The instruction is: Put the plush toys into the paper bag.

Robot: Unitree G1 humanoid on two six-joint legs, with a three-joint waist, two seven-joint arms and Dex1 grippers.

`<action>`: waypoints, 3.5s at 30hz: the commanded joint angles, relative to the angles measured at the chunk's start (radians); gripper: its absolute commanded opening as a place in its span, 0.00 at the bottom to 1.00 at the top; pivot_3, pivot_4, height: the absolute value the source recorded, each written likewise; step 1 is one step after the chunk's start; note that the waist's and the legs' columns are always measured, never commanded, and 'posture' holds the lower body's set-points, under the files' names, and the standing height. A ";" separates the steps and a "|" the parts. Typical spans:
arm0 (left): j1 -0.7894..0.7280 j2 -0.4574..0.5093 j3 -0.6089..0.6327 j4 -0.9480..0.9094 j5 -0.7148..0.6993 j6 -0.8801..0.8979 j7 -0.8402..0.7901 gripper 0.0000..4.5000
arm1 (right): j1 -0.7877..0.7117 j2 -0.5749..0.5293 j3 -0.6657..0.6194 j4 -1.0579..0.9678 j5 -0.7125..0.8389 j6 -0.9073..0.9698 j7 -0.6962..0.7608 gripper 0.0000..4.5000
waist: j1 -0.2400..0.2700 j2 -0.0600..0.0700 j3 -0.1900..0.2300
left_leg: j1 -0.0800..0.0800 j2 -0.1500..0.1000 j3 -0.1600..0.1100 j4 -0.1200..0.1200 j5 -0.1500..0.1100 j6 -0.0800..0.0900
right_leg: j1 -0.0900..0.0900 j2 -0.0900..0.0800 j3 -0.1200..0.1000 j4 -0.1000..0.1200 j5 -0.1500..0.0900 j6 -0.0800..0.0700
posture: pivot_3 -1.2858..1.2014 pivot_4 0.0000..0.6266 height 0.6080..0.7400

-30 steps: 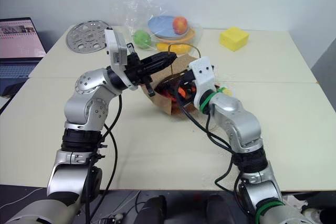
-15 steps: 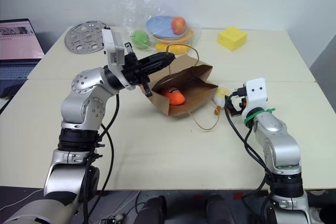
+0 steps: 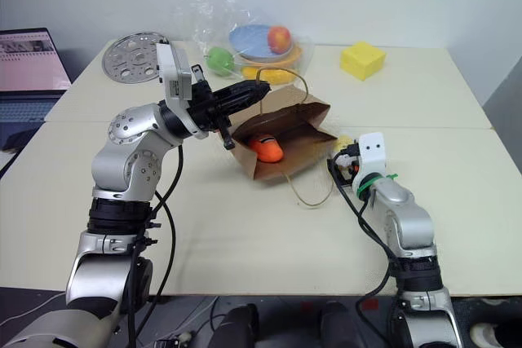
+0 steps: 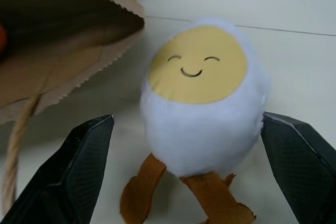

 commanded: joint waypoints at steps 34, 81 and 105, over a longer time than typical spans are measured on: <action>-0.058 -0.003 0.008 0.042 -0.003 -0.039 -0.028 0.00 | -0.026 -0.179 -0.006 -0.533 0.369 0.272 0.143 0.00 | -0.001 0.000 0.000 | 0.001 0.000 0.000 0.001 0.000 0.000 | 0.001 0.000 0.000 0.000 0.000 0.000 | 0.52 0.24 1.00; -0.012 -0.018 0.010 -0.019 -0.010 -0.032 -0.015 0.00 | 0.035 -0.267 -0.082 -0.527 0.239 0.366 0.175 0.99 | 0.001 0.000 0.000 | -0.001 0.000 -0.001 0.000 0.000 0.000 | 0.000 0.000 0.000 0.000 0.000 0.000 | 0.52 0.24 1.00; -0.008 -0.005 0.015 -0.033 -0.006 -0.017 0.001 0.00 | 0.169 -0.120 0.027 -0.352 0.188 0.257 0.140 0.31 | 0.002 0.000 0.000 | -0.001 0.000 -0.001 0.000 0.000 0.000 | 0.000 0.000 -0.001 0.000 0.000 0.000 | 0.52 0.24 1.00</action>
